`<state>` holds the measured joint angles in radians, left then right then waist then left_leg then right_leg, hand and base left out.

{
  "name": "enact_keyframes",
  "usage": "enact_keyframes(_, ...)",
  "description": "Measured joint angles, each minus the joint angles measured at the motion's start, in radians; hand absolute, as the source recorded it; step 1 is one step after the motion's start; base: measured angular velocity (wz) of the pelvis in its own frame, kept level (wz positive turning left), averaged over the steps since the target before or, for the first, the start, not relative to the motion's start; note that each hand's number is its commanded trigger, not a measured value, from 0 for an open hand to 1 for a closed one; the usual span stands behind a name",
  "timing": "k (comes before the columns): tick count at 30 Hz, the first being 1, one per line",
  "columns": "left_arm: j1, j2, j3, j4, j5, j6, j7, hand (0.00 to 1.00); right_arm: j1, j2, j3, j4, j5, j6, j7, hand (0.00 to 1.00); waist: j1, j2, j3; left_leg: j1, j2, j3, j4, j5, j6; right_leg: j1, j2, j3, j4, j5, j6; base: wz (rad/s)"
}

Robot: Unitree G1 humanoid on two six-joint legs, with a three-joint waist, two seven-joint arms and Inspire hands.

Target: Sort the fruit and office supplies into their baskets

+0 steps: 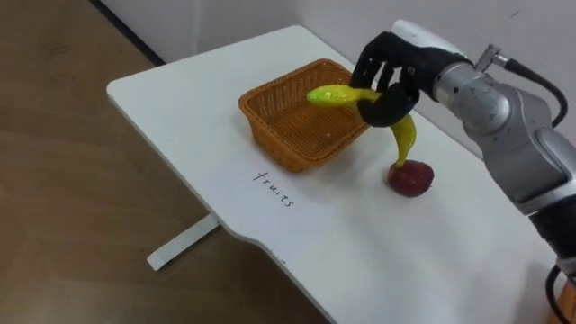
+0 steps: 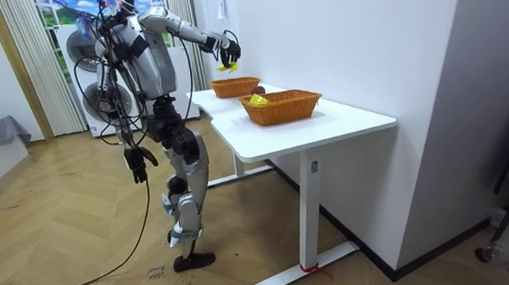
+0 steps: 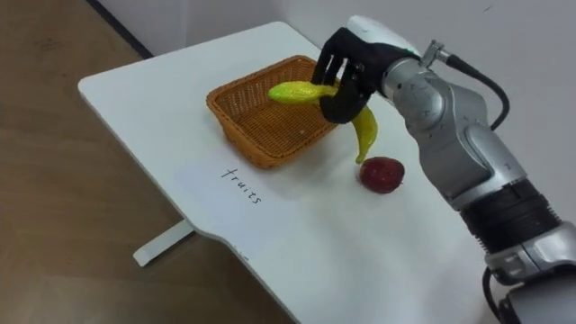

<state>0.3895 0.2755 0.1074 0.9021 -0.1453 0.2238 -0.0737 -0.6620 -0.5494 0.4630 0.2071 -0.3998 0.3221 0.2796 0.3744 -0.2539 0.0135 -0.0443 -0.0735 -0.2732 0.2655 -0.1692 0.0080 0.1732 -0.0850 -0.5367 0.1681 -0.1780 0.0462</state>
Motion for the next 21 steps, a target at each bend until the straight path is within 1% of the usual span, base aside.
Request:
enact_keyframes(2,0.000,0.002,-0.004,-0.003,0.000,0.001,0.000,0.00,0.000,0.000,0.010,0.007,0.000,0.000,-0.010,1.00,0.007,-0.001,-0.0003,-0.007,-0.001,-0.002,0.006,-0.001,0.000,-0.004,-0.001,-0.006,0.000,0.000,0.000,0.07)
enact_keyframes(3,-0.001,0.003,-0.002,-0.004,0.000,0.001,-0.001,0.00,0.000,-0.001,0.021,0.008,-0.011,0.002,-0.014,1.00,0.015,-0.005,-0.0035,-0.014,-0.001,-0.002,0.006,-0.001,0.000,-0.012,-0.002,-0.011,0.001,0.000,0.000,0.00)
enact_keyframes(5,-0.003,0.005,-0.001,-0.005,0.000,0.000,-0.005,0.00,0.001,0.000,0.031,0.008,-0.042,0.003,-0.015,1.00,0.023,-0.010,-0.0025,-0.018,-0.004,-0.007,0.009,-0.001,0.000,-0.015,-0.002,-0.016,0.001,0.000,0.000,0.03)
enact_keyframes(7,-0.003,0.005,-0.001,-0.004,0.000,0.000,-0.007,0.00,0.002,0.000,0.031,0.009,-0.057,0.001,-0.016,1.00,0.040,-0.012,-0.0019,-0.018,-0.006,-0.012,0.010,-0.001,0.000,-0.016,-0.004,-0.016,0.000,0.000,0.000,0.02)
enact_keyframes(10,-0.004,0.006,-0.001,-0.005,0.000,-0.005,-0.007,0.00,0.002,0.000,0.034,0.009,-0.080,-0.005,-0.016,1.00,0.047,-0.016,0.0005,-0.020,-0.008,-0.017,0.010,-0.001,0.001,-0.019,-0.005,-0.018,0.001,0.000,0.000,0.07)
enact_keyframes(14,-0.005,0.006,-0.001,-0.005,0.001,-0.007,-0.007,0.00,0.002,-0.001,0.037,0.009,-0.113,-0.007,-0.016,1.00,0.053,-0.017,0.0007,-0.034,-0.008,-0.020,0.012,0.000,0.000,-0.033,-0.005,-0.021,0.001,0.000,0.000,-0.01)
enact_keyframes(16,-0.005,0.007,-0.002,-0.006,-0.001,-0.008,-0.006,0.00,0.002,-0.009,0.065,0.019,-0.123,-0.007,-0.018,1.00,0.065,-0.016,0.0022,-0.035,-0.006,-0.008,0.008,0.001,0.000,-0.036,-0.006,-0.016,0.002,0.000,0.000,-0.10)
enact_keyframes(20,-0.006,0.014,-0.002,-0.007,0.001,-0.020,0.001,0.00,0.003,-0.009,0.098,0.026,-0.143,-0.009,-0.019,1.00,0.067,-0.019,0.0039,-0.043,-0.007,-0.011,0.007,0.002,0.000,-0.039,-0.006,-0.016,0.002,0.000,0.000,-0.01)
enact_keyframes(21,-0.006,0.017,-0.002,-0.010,0.002,-0.025,0.003,0.00,0.003,-0.010,0.105,0.023,-0.176,-0.017,-0.019,1.00,0.069,-0.024,0.0050,-0.048,-0.007,-0.010,0.007,0.002,0.000,-0.043,-0.006,-0.016,0.002,-0.001,0.001,0.00)
